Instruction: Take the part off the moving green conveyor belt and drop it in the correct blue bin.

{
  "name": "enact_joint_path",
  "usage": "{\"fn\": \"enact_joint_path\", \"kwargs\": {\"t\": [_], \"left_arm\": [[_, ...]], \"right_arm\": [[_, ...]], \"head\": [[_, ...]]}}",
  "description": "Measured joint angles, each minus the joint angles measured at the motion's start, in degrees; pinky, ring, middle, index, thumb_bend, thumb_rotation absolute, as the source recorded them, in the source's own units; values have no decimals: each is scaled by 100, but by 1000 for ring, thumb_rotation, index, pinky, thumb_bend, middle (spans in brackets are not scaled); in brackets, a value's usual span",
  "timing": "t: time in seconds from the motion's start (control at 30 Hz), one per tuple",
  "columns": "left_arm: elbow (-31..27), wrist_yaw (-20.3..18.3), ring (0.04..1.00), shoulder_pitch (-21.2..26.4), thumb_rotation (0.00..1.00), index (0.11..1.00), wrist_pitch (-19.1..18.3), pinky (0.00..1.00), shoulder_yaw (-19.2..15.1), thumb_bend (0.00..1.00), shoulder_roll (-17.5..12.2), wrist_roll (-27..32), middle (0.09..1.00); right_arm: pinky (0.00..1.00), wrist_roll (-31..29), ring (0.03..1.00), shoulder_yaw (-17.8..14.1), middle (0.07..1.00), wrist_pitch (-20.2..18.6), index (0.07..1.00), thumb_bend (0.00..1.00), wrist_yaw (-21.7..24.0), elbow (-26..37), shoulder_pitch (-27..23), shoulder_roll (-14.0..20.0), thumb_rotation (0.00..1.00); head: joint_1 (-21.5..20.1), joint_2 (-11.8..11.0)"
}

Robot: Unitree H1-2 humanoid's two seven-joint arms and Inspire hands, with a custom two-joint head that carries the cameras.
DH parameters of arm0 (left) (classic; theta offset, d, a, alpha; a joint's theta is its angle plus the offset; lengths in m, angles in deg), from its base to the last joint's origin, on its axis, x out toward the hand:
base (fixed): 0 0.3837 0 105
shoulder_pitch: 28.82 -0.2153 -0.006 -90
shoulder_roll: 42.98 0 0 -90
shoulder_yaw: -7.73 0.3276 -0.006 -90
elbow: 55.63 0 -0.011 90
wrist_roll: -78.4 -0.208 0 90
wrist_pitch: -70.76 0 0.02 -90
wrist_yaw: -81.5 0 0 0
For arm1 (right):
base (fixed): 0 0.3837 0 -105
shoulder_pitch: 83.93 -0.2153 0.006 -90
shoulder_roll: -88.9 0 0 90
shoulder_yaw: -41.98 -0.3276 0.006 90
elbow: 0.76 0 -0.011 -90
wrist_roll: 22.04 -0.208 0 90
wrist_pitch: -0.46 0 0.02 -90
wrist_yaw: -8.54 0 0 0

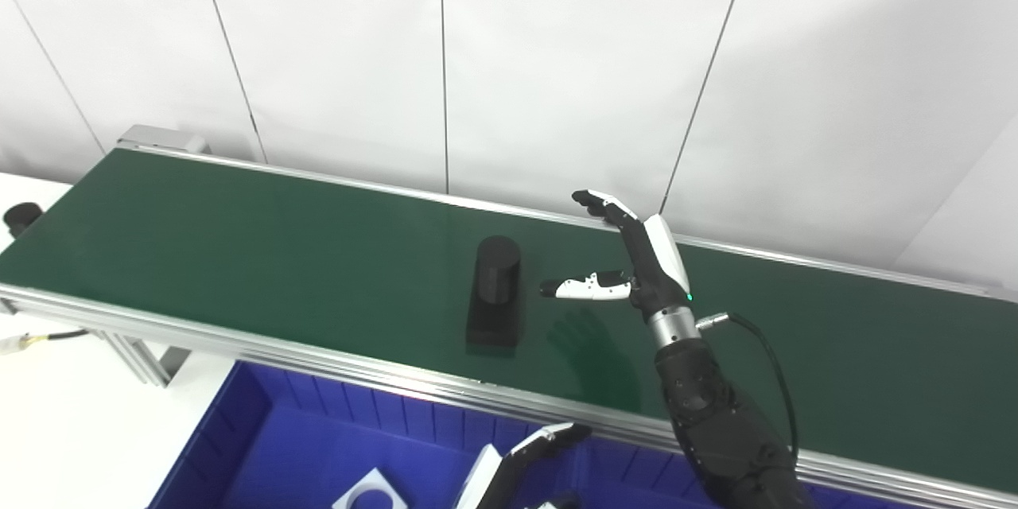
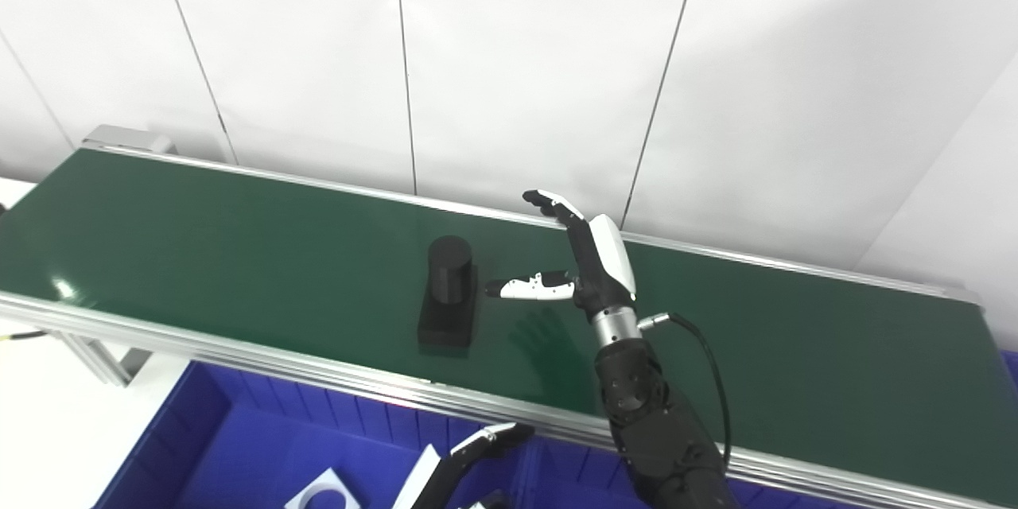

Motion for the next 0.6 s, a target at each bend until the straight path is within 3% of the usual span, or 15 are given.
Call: {"fn": "enact_joint_path", "kwargs": {"t": [0.1, 0.3, 0.43, 0.5, 0.6], "left_arm": [[0, 2, 805, 0, 978, 792, 0, 790, 8, 746, 18, -10, 809], [-3, 48, 804, -1, 971, 791, 0, 787, 41, 777, 24, -11, 807], [-28, 49, 801, -3, 963, 788, 0, 790, 41, 790, 24, -11, 804], [-42, 49, 805, -7, 964, 788, 0, 784, 40, 803, 26, -11, 806], [-68, 37, 806, -42, 956, 785, 0, 786, 10, 804, 29, -10, 803]], "right_arm": [[816, 58, 831, 91, 818, 0, 795, 1000, -85, -172, -56, -18, 338], [926, 164, 862, 189, 825, 0, 797, 1000, -261, -627, -202, -103, 376], [872, 188, 851, 220, 827, 0, 795, 1000, -291, -780, -290, -164, 379], [767, 180, 830, 237, 823, 0, 790, 1000, -291, -808, -314, -179, 372], [706, 161, 806, 304, 821, 0, 795, 1000, -264, -807, -327, -188, 355]], "head": [[35, 0], [79, -9], [97, -9], [114, 0], [123, 9]]}}
